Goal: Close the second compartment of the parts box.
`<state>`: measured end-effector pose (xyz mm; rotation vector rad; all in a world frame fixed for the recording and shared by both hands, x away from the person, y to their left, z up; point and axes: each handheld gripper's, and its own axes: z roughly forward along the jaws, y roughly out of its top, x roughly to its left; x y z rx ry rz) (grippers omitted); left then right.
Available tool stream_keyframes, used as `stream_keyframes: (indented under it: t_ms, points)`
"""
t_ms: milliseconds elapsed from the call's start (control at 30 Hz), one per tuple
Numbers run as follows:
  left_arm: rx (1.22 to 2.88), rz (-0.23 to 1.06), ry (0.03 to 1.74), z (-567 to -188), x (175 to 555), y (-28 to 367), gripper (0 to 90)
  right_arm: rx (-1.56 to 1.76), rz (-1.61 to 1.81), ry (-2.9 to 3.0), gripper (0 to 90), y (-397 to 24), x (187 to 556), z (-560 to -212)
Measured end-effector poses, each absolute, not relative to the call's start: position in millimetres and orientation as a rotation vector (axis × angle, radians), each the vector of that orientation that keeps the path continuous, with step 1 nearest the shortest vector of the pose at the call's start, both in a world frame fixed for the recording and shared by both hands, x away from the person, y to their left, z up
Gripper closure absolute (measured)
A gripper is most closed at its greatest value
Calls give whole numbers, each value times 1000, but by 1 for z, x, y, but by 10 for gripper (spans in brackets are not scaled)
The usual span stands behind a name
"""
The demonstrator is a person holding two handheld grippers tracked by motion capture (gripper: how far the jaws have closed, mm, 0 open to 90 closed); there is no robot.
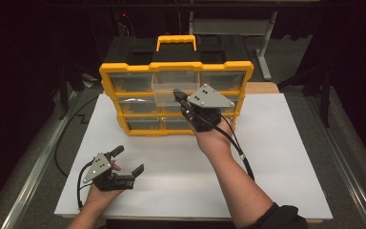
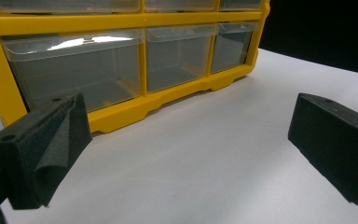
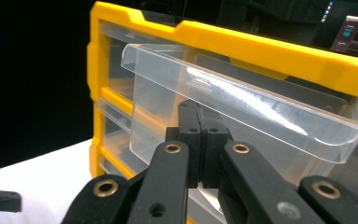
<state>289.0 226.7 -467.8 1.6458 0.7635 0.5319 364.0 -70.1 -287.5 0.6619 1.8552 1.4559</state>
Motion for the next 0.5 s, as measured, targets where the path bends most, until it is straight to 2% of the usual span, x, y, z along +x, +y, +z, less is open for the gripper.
stream_keyframes:
  t_ms: [500]
  points:
    - [1647, 528, 769, -468, 290, 226, 6, 691, 1412, 1851, 900, -64, 388, -283]
